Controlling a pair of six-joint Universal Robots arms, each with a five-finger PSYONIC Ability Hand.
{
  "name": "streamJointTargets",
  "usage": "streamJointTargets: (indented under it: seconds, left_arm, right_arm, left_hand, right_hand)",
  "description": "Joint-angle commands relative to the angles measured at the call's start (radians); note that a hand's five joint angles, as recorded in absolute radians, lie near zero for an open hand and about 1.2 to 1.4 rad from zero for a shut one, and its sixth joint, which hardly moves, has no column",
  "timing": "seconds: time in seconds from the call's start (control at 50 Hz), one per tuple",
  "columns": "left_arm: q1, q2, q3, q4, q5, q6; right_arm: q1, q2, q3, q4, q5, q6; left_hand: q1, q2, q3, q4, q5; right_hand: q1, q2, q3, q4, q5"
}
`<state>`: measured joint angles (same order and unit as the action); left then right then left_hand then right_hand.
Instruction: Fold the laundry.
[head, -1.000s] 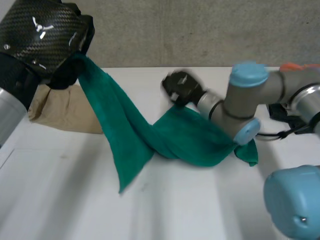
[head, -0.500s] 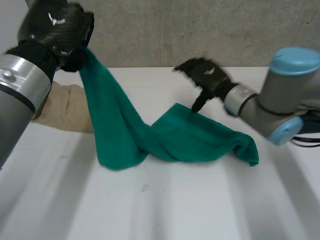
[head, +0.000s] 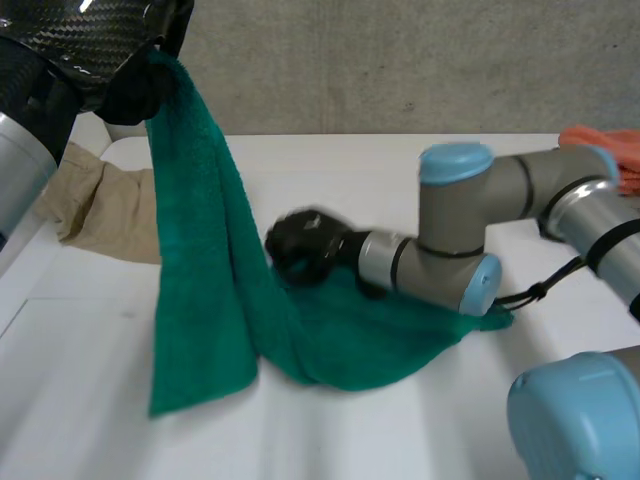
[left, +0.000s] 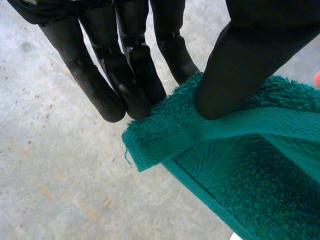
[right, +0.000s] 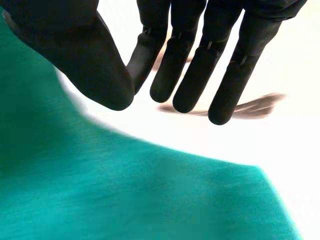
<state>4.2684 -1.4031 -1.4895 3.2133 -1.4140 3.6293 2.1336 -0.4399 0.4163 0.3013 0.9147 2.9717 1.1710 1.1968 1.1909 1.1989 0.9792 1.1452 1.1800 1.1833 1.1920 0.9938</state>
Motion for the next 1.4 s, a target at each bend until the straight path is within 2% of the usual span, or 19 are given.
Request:
streamJointTargets:
  seconds: [0.02,0.08,0.16,0.22,0.34,0.38,0.42,0.5,0.68,0.72,0.88,0.96,1.02,1.04,1.08,1.16,1.2,1.28,1.4]
  left_arm:
    - [0.047,-0.040,0.049,0.017,-0.002,-0.006]
    - [0.063,-0.057,0.064,0.028,-0.003,-0.012]
    - [0.083,-0.101,0.061,0.049,-0.005,-0.018]
    - [0.102,-0.143,0.060,0.056,-0.006,-0.018]
    - [0.085,-0.155,0.052,0.045,-0.005,-0.031]
    - [0.062,-0.125,0.060,0.046,-0.005,-0.037]
    - [0.048,-0.103,0.074,0.042,-0.003,-0.041]
    - [-0.001,-0.053,0.124,0.027,0.003,-0.070]
    - [-0.032,-0.008,0.127,-0.050,0.035,-0.078]
    - [-0.044,0.007,0.117,-0.056,0.046,-0.078]
    - [-0.061,-0.002,0.104,-0.052,0.046,-0.072]
    - [-0.045,-0.022,0.097,-0.050,0.046,-0.072]
    - [-0.032,-0.033,0.097,-0.050,0.046,-0.073]
    - [-0.026,-0.036,0.097,-0.050,0.046,-0.075]
    - [-0.022,-0.036,0.097,-0.050,0.046,-0.078]
    - [-0.021,-0.037,0.101,-0.049,0.049,-0.078]
    - [-0.024,-0.042,0.107,-0.046,0.047,-0.078]
    - [-0.025,-0.057,0.126,-0.033,0.043,-0.077]
    - [-0.015,-0.086,0.172,-0.012,0.024,-0.077]
  right_arm:
    - [-0.102,-0.158,0.028,-0.307,0.462,0.064]
    - [-0.145,-0.262,0.126,-0.387,0.523,0.040]
    - [-0.176,-0.373,0.264,-0.426,0.497,0.010]
    - [-0.199,-0.450,0.404,-0.441,0.418,-0.003]
    - [-0.182,-0.418,0.484,-0.400,0.225,0.006]
    - [-0.161,-0.370,0.463,-0.341,0.161,0.013]
    - [-0.144,-0.333,0.435,-0.295,0.132,0.020]
    - [-0.098,-0.180,0.238,-0.098,0.002,0.084]
    - [-0.034,0.013,-0.048,0.096,-0.232,0.219]
    - [-0.024,0.027,-0.060,0.104,-0.246,0.239]
    - [0.051,0.049,0.018,0.110,-0.532,0.386]
    - [0.061,0.052,0.041,0.110,-0.626,0.406]
    - [0.060,0.052,0.050,0.110,-0.652,0.406]
    - [0.058,0.053,0.049,0.104,-0.652,0.405]
    - [0.057,0.058,0.044,0.085,-0.646,0.406]
    - [0.032,0.058,0.010,-0.016,-0.513,0.418]
    - [0.010,0.043,-0.007,-0.075,-0.327,0.438]
    - [-0.036,-0.006,-0.025,-0.201,-0.051,0.469]
    - [-0.130,-0.153,0.044,-0.319,0.244,0.413]
  left_hand:
    - [0.225,0.199,0.205,0.197,0.243]
    - [0.225,0.199,0.205,0.197,0.243]
    - [0.225,0.199,0.205,0.197,0.243]
    - [0.225,0.199,0.205,0.197,0.243]
    - [0.225,0.199,0.205,0.197,0.243]
    - [0.225,0.199,0.205,0.197,0.243]
    - [0.225,0.199,0.205,0.197,0.243]
    - [0.225,0.199,0.205,0.197,0.243]
    - [0.225,0.199,0.205,0.197,0.243]
    - [0.225,0.199,0.205,0.197,0.243]
    - [0.225,0.199,0.205,0.197,0.243]
    - [0.225,0.199,0.205,0.197,0.243]
    - [0.225,0.199,0.205,0.197,0.243]
    - [0.225,0.199,0.205,0.197,0.243]
    - [0.225,0.199,0.205,0.197,0.243]
    - [0.225,0.199,0.205,0.197,0.243]
    - [0.225,0.199,0.205,0.197,0.243]
    - [0.225,0.199,0.205,0.197,0.243]
    - [0.225,0.199,0.205,0.197,0.243]
  right_hand:
    - [0.251,0.216,0.213,0.204,0.228]
    - [0.251,0.216,0.213,0.204,0.228]
    - [0.251,0.216,0.213,0.204,0.228]
    - [0.251,0.216,0.213,0.204,0.228]
    - [0.251,0.216,0.213,0.204,0.228]
    - [-0.524,-0.559,-0.562,-0.571,-0.547]
    - [-0.971,-1.005,-1.009,-1.017,-0.994]
    - [-0.971,-1.005,-1.009,-1.017,-0.994]
    - [-0.971,-1.005,-1.009,-1.017,-0.994]
    - [-0.971,-1.005,-1.009,-1.017,-0.994]
    - [-0.971,-1.005,-1.009,-1.017,-0.994]
    - [-0.960,-0.995,-0.998,-1.007,-0.983]
    - [-0.596,-0.631,-0.634,-0.643,-0.619]
    - [-0.214,-0.249,-0.252,-0.261,-0.237]
    - [0.249,0.214,0.211,0.202,0.226]
    - [0.251,0.216,0.213,0.204,0.228]
    - [0.251,0.216,0.213,0.204,0.228]
    - [0.251,0.216,0.213,0.204,0.228]
    - [0.251,0.216,0.213,0.204,0.228]
